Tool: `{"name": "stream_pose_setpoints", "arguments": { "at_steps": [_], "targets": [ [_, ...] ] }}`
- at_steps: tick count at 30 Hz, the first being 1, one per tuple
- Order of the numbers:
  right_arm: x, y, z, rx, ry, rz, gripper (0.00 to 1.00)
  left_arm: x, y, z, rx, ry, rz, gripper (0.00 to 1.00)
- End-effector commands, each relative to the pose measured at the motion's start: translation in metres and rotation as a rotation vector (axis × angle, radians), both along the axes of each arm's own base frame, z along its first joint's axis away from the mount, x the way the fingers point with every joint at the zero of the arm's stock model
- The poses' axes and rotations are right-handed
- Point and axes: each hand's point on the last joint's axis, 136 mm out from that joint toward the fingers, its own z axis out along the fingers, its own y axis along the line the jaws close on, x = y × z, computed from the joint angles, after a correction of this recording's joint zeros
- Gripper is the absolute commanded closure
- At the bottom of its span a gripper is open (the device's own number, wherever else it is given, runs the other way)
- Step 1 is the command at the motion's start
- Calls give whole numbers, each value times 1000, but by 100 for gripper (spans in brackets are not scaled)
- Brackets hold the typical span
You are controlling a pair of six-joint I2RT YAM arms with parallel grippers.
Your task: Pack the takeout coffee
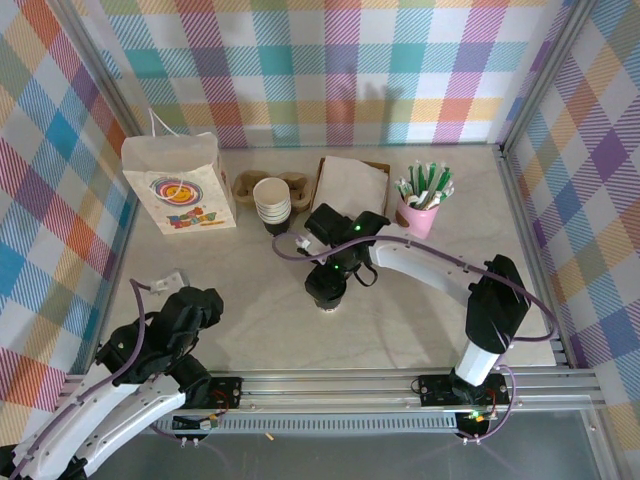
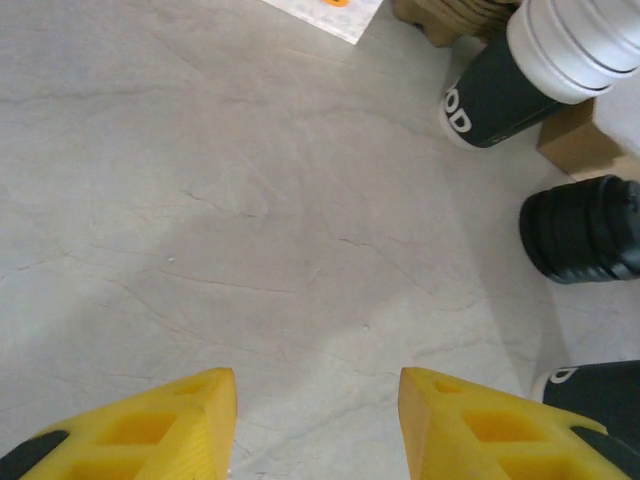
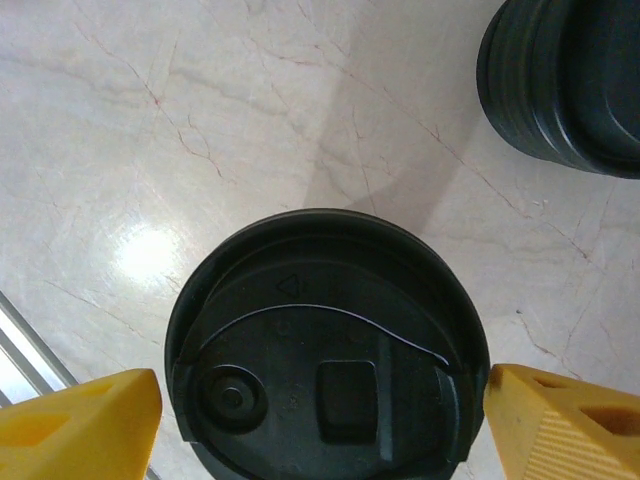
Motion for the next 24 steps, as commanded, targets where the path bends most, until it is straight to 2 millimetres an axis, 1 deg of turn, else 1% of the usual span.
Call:
{"name": "stream_pose_setpoints", "arguments": {
  "at_steps": [1, 8, 11, 20, 24],
  "targets": [
    [-3, -5, -5, -39, -15, 28, 18, -1, 9, 4, 44, 10, 31, 54],
    [-4, -7, -12, -84, -35, 41, 21, 2, 6, 6, 41, 0, 18, 53],
    [-6, -8, -15, -99, -40, 45, 18, 1, 6, 6, 42, 0, 16, 53],
    [-11, -11, -19, -119, -39, 56, 15, 3, 5, 8, 40, -13, 4, 53],
    [-11, -9, -14, -106, -38, 42, 15, 5, 3, 8, 37, -17, -1, 53]
  ]
}}
